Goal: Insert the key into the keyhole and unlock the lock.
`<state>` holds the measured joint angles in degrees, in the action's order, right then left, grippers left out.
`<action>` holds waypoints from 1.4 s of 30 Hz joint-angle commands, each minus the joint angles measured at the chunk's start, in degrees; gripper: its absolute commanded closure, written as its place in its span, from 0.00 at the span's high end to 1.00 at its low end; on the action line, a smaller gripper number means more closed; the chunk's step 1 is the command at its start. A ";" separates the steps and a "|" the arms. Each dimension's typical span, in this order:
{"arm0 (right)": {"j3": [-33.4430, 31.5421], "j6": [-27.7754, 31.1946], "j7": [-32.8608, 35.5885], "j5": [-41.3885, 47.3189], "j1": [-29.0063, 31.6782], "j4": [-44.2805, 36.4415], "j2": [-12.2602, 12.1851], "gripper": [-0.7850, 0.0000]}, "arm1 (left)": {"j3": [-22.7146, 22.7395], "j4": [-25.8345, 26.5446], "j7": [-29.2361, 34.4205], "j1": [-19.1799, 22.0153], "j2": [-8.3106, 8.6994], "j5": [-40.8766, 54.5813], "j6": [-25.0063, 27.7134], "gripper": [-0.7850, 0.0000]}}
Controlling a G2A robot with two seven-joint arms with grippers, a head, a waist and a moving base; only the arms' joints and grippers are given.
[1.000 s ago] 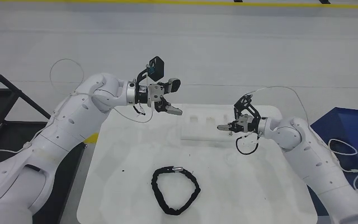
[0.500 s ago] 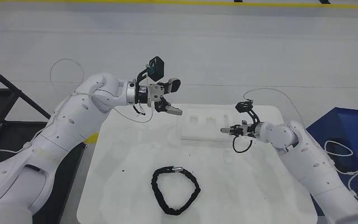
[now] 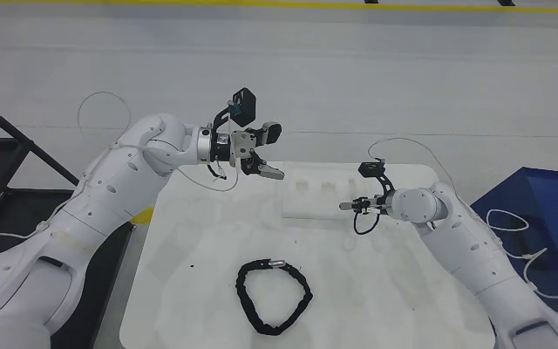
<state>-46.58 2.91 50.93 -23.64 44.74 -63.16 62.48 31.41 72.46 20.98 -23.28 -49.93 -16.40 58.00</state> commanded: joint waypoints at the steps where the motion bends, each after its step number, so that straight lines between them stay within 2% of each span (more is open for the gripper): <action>1: 0.47 -0.61 0.06 0.05 -0.72 1.19 0.41 1.00 | 0.00 0.00 0.00 0.00 0.00 0.00 0.00 1.00; 11: 2.62 -0.53 1.19 2.78 -3.12 5.12 2.69 1.00 | 0.00 0.00 0.00 0.00 0.00 0.00 0.00 1.00; 27: 2.71 -0.52 1.12 2.43 -3.12 5.15 2.72 1.00 | 0.00 0.00 0.00 0.00 0.00 0.00 0.00 1.00; 30: 3.06 -3.87 1.64 -1.20 -3.04 3.12 2.56 1.00 | 0.00 0.00 0.00 0.00 0.00 0.00 0.00 1.00; 35: 3.05 -10.88 6.78 -5.66 -2.82 -1.72 2.11 1.00 | 0.00 0.00 0.00 0.00 0.00 0.00 0.00 1.00; 40: 2.44 -11.93 8.58 -6.31 -1.85 -4.03 1.92 1.00 | 0.00 0.00 0.00 0.00 0.00 0.00 0.00 1.00; 41: 2.33 -11.65 8.63 -6.13 -1.76 -3.95 1.94 0.95 | 0.00 0.00 0.00 0.00 0.00 0.00 0.00 1.00; 42: 2.24 -11.37 8.68 -5.93 -1.72 -3.73 1.99 0.80 | 0.00 0.00 0.00 0.00 0.00 0.00 0.00 1.00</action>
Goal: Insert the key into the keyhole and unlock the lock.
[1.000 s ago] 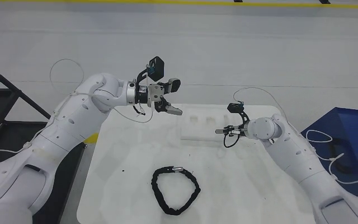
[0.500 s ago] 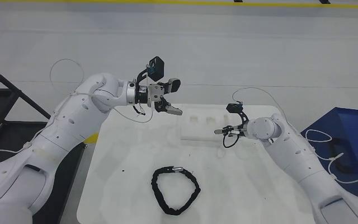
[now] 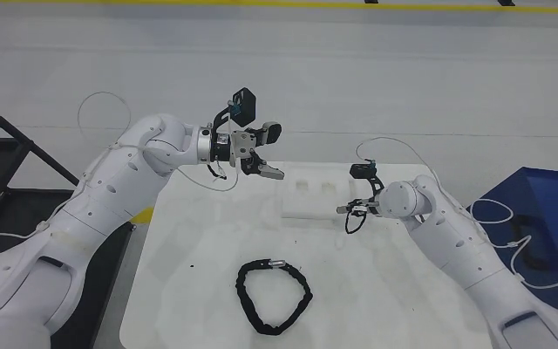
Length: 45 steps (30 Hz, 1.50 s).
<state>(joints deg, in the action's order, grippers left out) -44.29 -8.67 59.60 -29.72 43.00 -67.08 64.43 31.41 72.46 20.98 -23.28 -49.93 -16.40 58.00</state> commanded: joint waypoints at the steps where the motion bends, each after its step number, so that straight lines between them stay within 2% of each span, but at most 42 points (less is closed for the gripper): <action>1: -0.12 0.51 0.04 0.21 -0.03 0.49 0.08 0.73 | 0.00 0.00 0.00 0.00 0.00 0.00 0.00 1.00; 2: -0.12 0.79 0.08 0.14 -0.10 0.75 0.14 0.62 | 0.00 0.00 0.00 0.00 0.00 0.00 0.00 1.00; 5: -0.04 0.82 0.52 0.15 -0.42 1.61 0.38 0.49 | 0.00 0.00 0.00 0.00 0.00 0.00 0.00 1.00; 12: 0.53 0.54 -0.08 -0.82 -1.44 4.05 1.15 0.45 | 0.00 0.00 0.00 0.00 0.00 0.00 0.00 1.00; 24: 1.46 -0.51 -0.66 -1.37 -3.14 7.71 2.68 0.33 | 0.00 0.00 0.00 0.00 0.00 0.00 0.00 1.00; 29: 1.99 -0.70 -1.27 -0.97 -3.77 10.02 3.52 0.23 | 0.00 0.00 0.00 0.00 0.00 0.00 0.00 1.00; 33: 2.38 -2.17 -1.32 -0.33 -4.26 12.01 4.29 0.05 | 0.00 0.00 0.00 0.00 0.00 0.00 0.00 1.00; 41: 3.11 -2.04 -1.86 0.26 -5.22 15.30 5.60 0.13 | 0.00 0.00 0.00 0.00 0.00 0.00 0.00 1.00; 42: 3.14 -1.95 -2.05 0.37 -5.33 15.77 5.75 0.11 | 0.00 0.00 0.00 0.00 0.00 0.00 0.00 1.00; 44: 3.24 -1.74 -2.21 0.46 -5.60 16.59 6.04 0.00 | 0.00 0.00 0.00 0.00 0.00 0.00 0.00 1.00; 45: 3.29 -1.74 -2.19 0.44 -5.77 16.89 6.17 0.00 | 0.00 0.00 0.00 0.00 0.00 0.00 0.00 1.00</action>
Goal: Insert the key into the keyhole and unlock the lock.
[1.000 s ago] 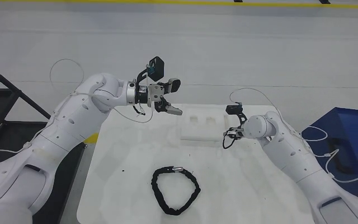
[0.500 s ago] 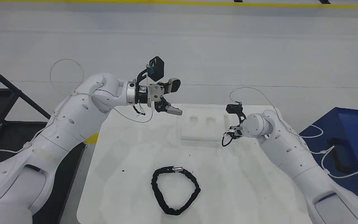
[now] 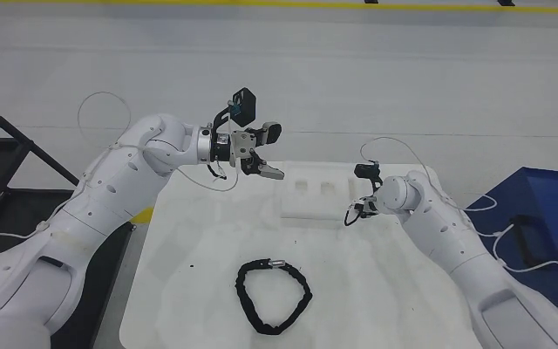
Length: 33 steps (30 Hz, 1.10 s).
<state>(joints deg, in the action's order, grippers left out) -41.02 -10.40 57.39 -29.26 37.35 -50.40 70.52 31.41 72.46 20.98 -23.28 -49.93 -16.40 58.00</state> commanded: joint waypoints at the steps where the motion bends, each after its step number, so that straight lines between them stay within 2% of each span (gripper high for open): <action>1: 0.10 -0.01 0.26 -0.20 -0.35 0.32 0.19 0.00 | 0.00 0.00 0.00 0.00 0.00 0.00 0.00 1.00; 8: -0.48 -1.40 2.61 -2.12 -1.09 -1.50 0.11 0.00 | 0.00 0.00 0.00 0.00 0.00 0.00 0.00 1.00; 16: -4.21 -2.04 5.26 -3.50 0.45 -8.01 -1.57 0.00 | 0.00 0.00 0.00 0.00 0.00 0.00 0.00 1.00; 25: -14.17 5.30 6.73 2.85 8.21 -22.07 -4.98 0.00 | 0.00 0.00 0.00 0.00 0.00 0.00 0.00 1.00; 26: -15.54 7.02 7.60 6.72 9.70 -23.82 -5.19 0.00 | 0.00 0.00 0.00 0.00 0.00 0.00 0.00 1.00; 33: -23.78 12.64 8.88 13.97 17.37 -35.57 -7.39 0.00 | 0.00 0.00 0.00 0.00 0.00 0.00 0.00 1.00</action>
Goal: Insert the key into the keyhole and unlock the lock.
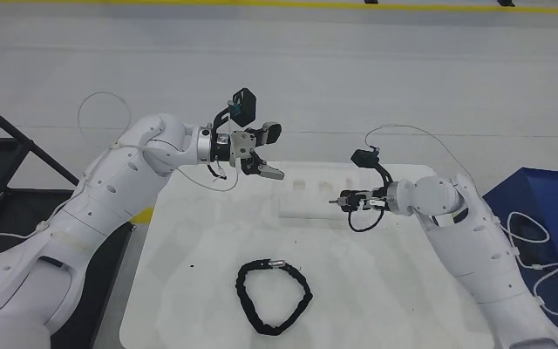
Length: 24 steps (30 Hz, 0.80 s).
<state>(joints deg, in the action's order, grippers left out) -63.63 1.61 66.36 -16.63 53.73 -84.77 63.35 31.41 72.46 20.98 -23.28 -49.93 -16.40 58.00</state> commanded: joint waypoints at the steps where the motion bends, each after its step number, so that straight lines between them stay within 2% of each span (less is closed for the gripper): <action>1: -2.69 1.24 -0.40 2.13 2.20 -2.93 -0.56 0.00 | 0.00 0.00 0.00 0.00 0.00 0.00 0.00 1.00; 8: -12.66 4.44 -0.74 8.04 11.03 -11.82 -2.59 0.00 | 0.00 0.00 0.00 0.00 0.00 0.00 0.00 1.00; 13: -18.17 3.77 -3.00 9.22 15.80 -15.04 -3.51 0.00 | 0.00 0.00 0.00 0.00 0.00 0.00 0.00 1.00; 17: -20.72 4.28 -4.97 11.23 17.95 -14.62 -3.84 0.00 | 0.00 0.00 0.00 0.00 0.00 0.00 0.00 1.00; 24: -20.72 4.28 -4.97 11.23 17.95 -14.62 -3.84 0.00 | 0.00 0.00 0.00 0.00 0.00 0.00 0.00 1.00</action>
<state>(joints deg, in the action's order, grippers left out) -84.35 5.90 61.39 -5.40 71.68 -99.39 59.52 31.41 72.46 20.98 -23.28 -49.93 -16.40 58.00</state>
